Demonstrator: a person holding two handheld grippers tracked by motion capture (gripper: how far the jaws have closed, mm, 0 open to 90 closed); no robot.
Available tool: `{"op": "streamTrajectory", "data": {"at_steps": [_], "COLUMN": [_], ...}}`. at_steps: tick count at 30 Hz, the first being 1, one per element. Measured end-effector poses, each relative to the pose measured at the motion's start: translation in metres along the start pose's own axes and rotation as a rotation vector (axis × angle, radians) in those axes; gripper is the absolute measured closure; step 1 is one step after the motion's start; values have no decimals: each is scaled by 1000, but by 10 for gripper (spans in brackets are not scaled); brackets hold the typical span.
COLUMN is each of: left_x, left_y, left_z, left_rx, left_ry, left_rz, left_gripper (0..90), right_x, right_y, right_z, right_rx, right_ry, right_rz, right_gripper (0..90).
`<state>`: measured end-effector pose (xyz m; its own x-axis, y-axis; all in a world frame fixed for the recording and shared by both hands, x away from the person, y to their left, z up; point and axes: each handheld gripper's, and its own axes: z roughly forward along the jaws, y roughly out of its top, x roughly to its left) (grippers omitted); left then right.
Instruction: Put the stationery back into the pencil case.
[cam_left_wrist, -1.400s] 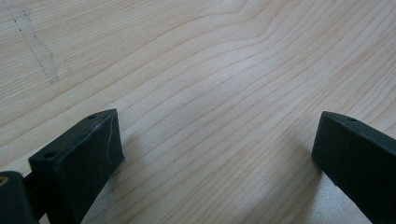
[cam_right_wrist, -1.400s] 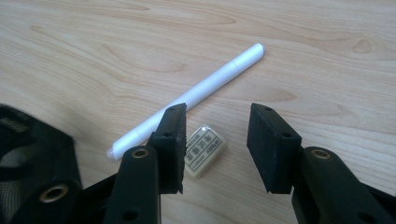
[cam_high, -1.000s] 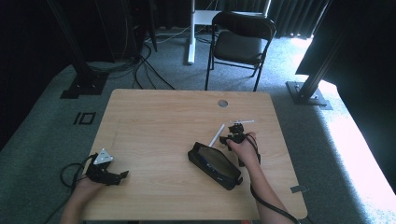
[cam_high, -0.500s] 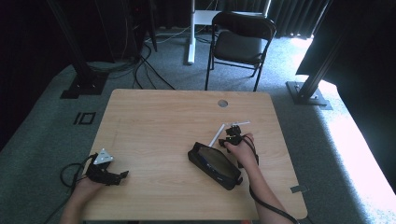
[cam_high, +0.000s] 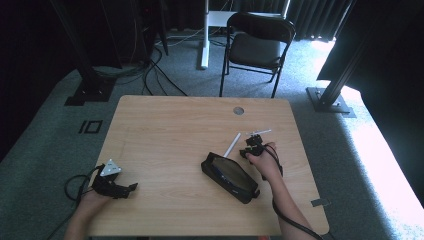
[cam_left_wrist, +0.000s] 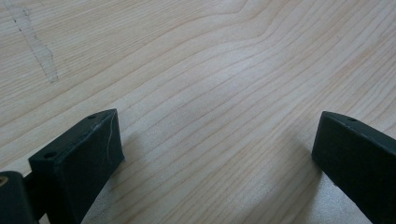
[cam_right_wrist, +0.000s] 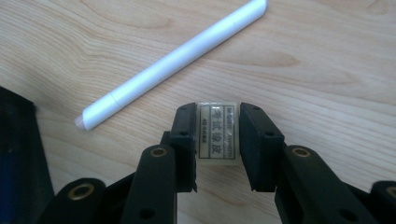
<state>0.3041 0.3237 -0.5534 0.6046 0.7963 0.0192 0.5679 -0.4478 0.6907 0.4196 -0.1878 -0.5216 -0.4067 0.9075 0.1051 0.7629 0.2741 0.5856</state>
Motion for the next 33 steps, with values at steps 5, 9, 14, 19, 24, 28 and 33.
{"op": "streamTrajectory", "data": {"at_steps": [5,9,14,19,24,28,33], "left_x": [0,0,0,0,0,0,0], "left_y": [0,0,0,0,0,0,0], "left_z": [0,0,0,0,0,0,0], "left_rx": [1,1,1,1,1,1,1], "left_ry": [1,1,1,1,1,1,1], "left_rz": [0,0,1,0,1,0,0], "left_gripper": [21,21,21,21,21,21,21], "right_x": [-2,-1,4,8,13,20,30], "right_y": [1,3,4,4,4,4,5], "right_z": [-13,-27,-40,-48,-57,-69,-81], "right_rx": [-11,-36,-58,-72,-94,-129,-148], "right_ry": [6,23,48,77,99,142,182], "right_rz": [-16,-34,-63,-74,-89,-104,-143], "right_gripper": [681,681,681,681,681,681,681]}}
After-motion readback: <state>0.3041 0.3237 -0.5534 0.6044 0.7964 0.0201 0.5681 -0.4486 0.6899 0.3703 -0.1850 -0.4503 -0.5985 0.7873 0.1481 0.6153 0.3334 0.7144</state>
